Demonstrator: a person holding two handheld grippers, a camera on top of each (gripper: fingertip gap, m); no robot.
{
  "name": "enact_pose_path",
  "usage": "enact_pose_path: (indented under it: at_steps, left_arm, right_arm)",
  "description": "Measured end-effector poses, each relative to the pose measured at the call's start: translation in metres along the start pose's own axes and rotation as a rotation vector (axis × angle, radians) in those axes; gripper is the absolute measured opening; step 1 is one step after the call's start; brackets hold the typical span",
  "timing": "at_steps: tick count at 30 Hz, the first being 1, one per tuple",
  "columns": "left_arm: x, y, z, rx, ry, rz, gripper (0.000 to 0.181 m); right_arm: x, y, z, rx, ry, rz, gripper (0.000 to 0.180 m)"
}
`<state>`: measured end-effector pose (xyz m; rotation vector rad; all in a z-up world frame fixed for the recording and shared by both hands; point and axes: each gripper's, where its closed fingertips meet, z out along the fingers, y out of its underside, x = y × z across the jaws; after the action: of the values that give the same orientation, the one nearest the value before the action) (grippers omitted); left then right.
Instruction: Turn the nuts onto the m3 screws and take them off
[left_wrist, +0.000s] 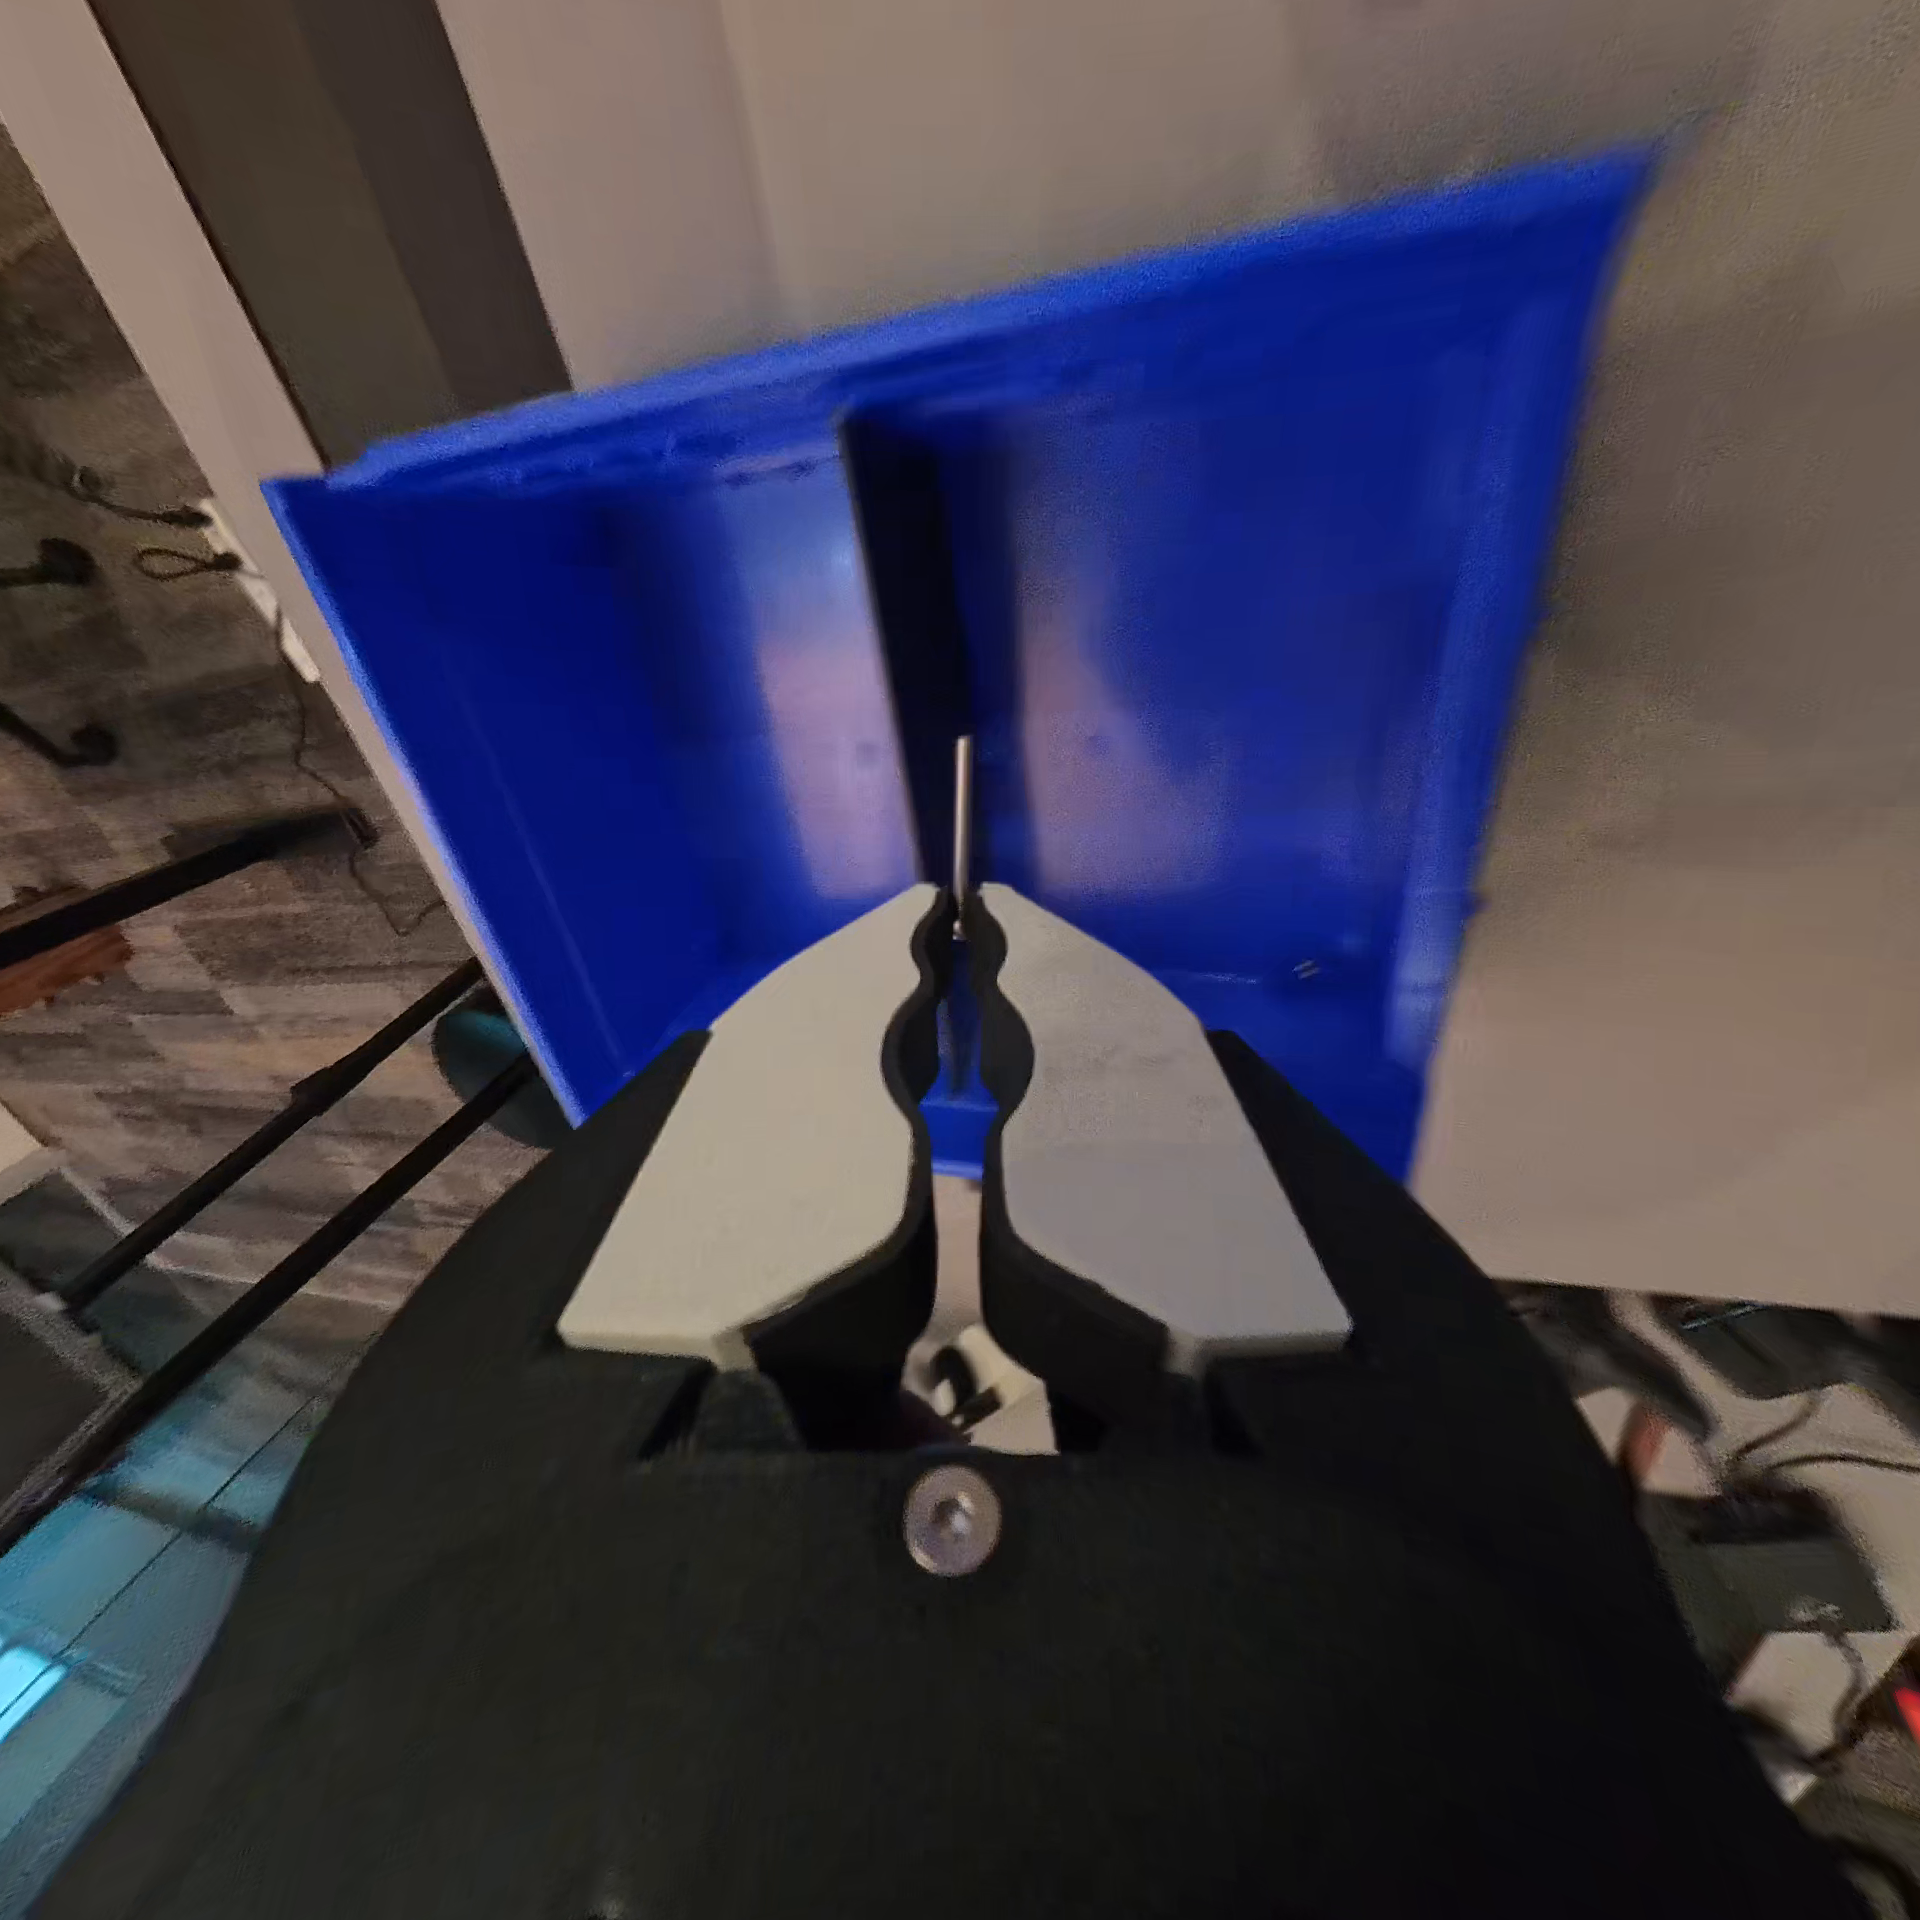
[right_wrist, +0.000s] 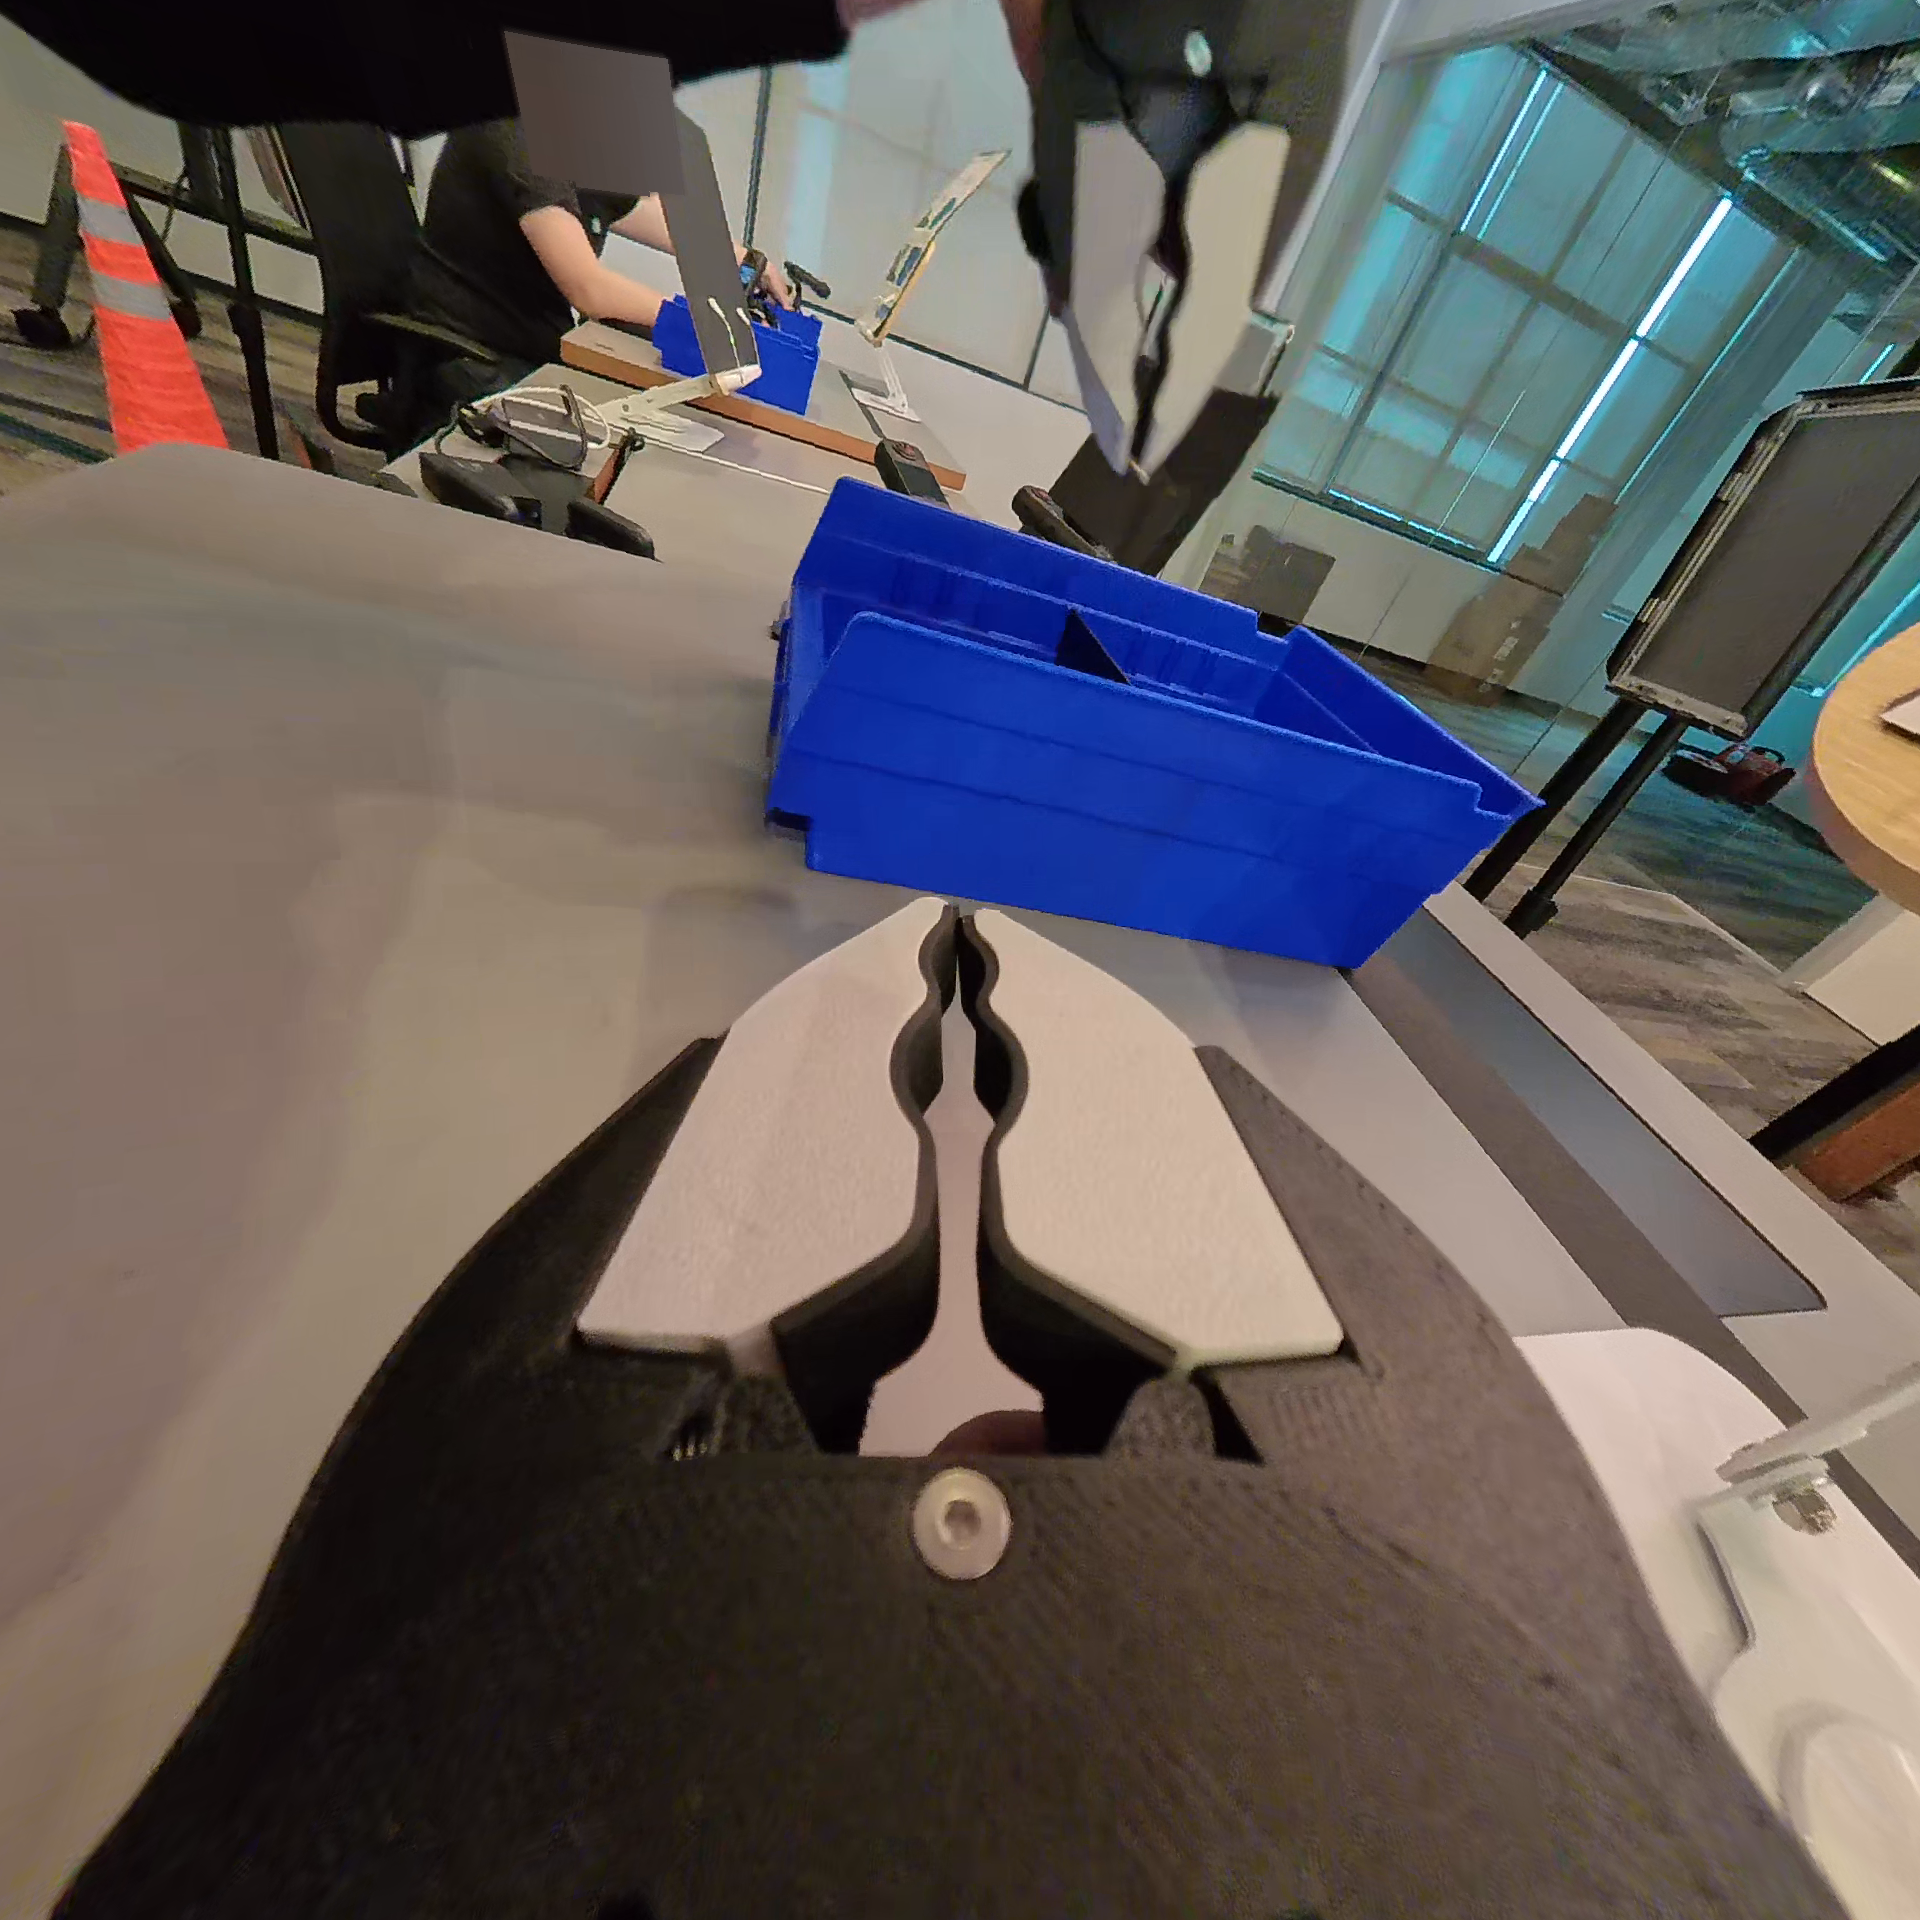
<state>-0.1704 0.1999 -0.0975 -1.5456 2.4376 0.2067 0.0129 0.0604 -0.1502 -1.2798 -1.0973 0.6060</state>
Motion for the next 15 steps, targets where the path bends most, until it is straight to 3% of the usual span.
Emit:
enact_pose_path:
  at_steps: [4, 8, 11, 15]
  left_arm:
    - [0.06, -0.046, -0.024, 0.123, 0.012, -0.037, 0.002]
    - [0.126, -0.085, -0.022, 0.194, 0.03, -0.107, 0.002]
    - [0.167, -0.117, 0.003, 0.285, 0.062, -0.154, 0.002]
    - [0.183, -0.147, 0.049, 0.324, 0.04, -0.215, 0.002]
  right_arm:
    - [-0.001, -0.001, -0.007, 0.004, -0.001, 0.006, 0.0]
    - [-0.002, 0.0, -0.014, 0.003, 0.001, 0.004, 0.0]
    - [-0.003, 0.0, -0.016, 0.002, 0.0, 0.0, 0.0]
    - [-0.006, 0.001, -0.017, -0.007, -0.006, -0.021, 0.0]
